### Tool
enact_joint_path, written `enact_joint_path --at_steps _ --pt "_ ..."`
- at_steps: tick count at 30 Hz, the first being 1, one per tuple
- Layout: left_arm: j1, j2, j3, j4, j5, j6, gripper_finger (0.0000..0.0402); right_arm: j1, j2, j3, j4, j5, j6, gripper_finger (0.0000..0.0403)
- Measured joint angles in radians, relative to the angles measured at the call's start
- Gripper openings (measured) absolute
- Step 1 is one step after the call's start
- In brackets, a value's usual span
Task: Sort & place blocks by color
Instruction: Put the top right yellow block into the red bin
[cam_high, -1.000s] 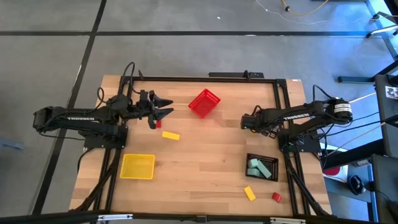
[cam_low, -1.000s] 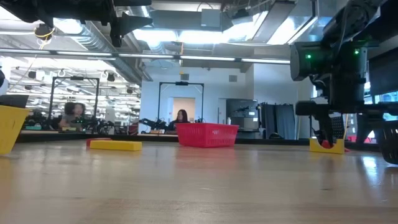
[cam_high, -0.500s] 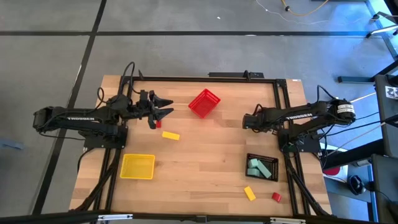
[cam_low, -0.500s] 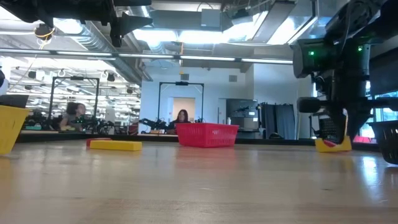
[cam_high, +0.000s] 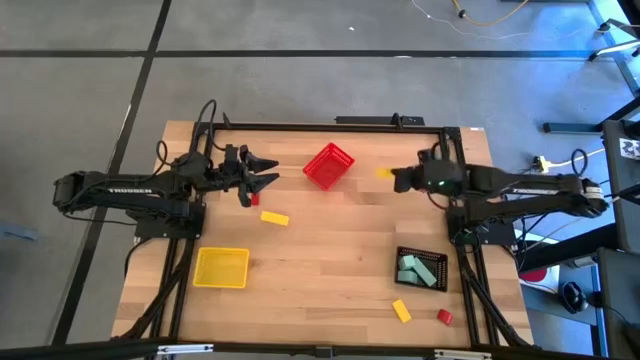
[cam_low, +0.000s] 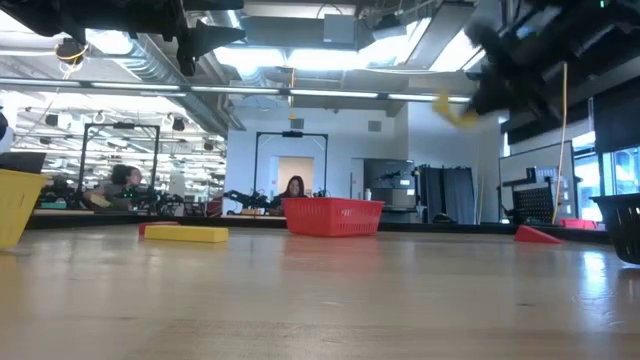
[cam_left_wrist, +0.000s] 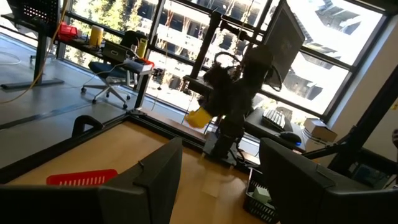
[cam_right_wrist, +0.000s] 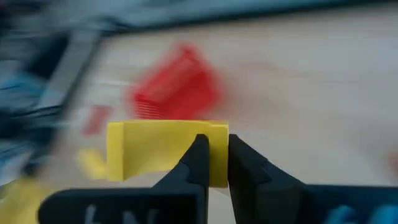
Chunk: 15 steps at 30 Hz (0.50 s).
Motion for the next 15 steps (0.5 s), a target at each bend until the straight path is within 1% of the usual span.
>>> enact_joint_path --at_steps 4,6,8,10,15 --pt "0.000 0.000 0.000 0.000 0.004 0.000 0.0207 0.000 -0.021 0.000 0.321 -0.165 -0.265 0.0028" --pt "0.000 0.000 0.000 0.000 0.030 0.000 0.0207 0.000 -0.018 0.000 0.469 -0.253 -0.364 0.0028" --pt "0.000 0.000 0.000 0.000 0.071 0.000 0.0207 0.000 -0.011 0.001 0.578 -0.322 -0.427 0.0028" --pt "0.000 0.000 0.000 0.000 0.089 -0.006 0.0207 0.001 -0.007 0.001 0.630 -0.345 -0.449 0.0028" --pt "0.000 0.000 0.000 0.000 0.082 -0.032 0.0207 0.000 -0.006 0.001 0.622 -0.345 -0.451 0.0028"
